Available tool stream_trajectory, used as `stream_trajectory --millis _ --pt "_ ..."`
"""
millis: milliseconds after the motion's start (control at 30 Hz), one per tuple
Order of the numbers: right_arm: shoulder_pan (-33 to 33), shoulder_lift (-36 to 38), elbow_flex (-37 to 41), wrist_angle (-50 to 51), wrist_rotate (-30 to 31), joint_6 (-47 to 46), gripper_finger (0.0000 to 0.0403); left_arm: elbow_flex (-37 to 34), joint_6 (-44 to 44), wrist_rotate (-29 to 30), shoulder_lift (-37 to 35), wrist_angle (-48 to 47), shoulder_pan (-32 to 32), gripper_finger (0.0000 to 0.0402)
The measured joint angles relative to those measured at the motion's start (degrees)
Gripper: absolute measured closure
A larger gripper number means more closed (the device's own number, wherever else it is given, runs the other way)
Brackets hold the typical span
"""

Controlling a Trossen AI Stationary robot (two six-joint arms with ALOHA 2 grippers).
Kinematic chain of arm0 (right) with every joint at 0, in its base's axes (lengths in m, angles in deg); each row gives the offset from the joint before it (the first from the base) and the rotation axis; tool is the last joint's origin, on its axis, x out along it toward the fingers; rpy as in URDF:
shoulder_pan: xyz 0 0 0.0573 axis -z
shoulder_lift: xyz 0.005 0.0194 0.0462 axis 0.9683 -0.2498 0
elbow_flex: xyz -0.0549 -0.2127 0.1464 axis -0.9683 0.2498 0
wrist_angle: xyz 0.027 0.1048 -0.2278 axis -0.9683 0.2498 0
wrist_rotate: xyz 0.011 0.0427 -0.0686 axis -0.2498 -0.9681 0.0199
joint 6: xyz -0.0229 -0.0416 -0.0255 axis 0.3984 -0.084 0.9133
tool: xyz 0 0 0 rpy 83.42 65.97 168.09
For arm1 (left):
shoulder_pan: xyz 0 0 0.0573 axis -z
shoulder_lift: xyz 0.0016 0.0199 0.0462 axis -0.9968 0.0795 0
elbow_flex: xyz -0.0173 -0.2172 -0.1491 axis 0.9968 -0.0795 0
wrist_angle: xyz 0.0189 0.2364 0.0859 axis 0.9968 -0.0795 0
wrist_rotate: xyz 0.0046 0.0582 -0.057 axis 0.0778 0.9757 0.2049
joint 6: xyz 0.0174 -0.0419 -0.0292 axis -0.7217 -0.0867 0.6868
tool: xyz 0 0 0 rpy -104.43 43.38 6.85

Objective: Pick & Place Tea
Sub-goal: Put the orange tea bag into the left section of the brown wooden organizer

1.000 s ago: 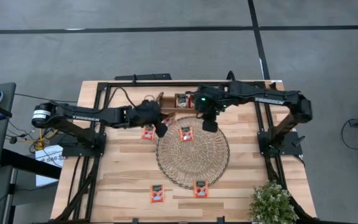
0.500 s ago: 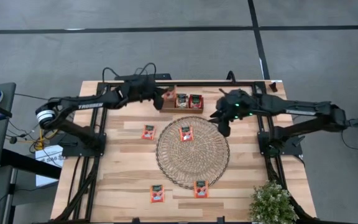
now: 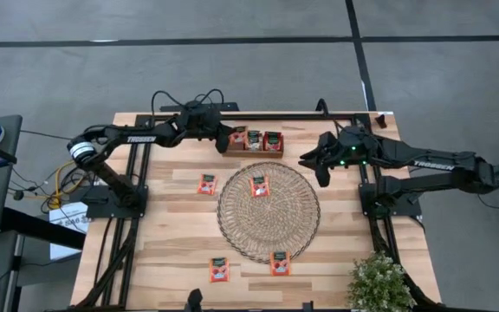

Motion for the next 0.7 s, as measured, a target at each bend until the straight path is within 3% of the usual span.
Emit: stream_trajectory --millis 267,400,700 --pt "0.36 3.47 1.23 0.07 0.40 -3.19 0.0306 -0.04 -1.05 -6.66 0.02 -1.26 -5.60 0.0401" --pt "0.36 3.36 1.23 0.02 1.74 -3.60 0.0306 -0.02 -2.47 -6.57 0.04 -3.65 -5.92 0.0401" --pt "0.36 2.97 1.26 -0.02 2.01 -4.62 0.0306 -0.02 -1.51 -6.14 3.76 0.35 -5.94 0.0401"
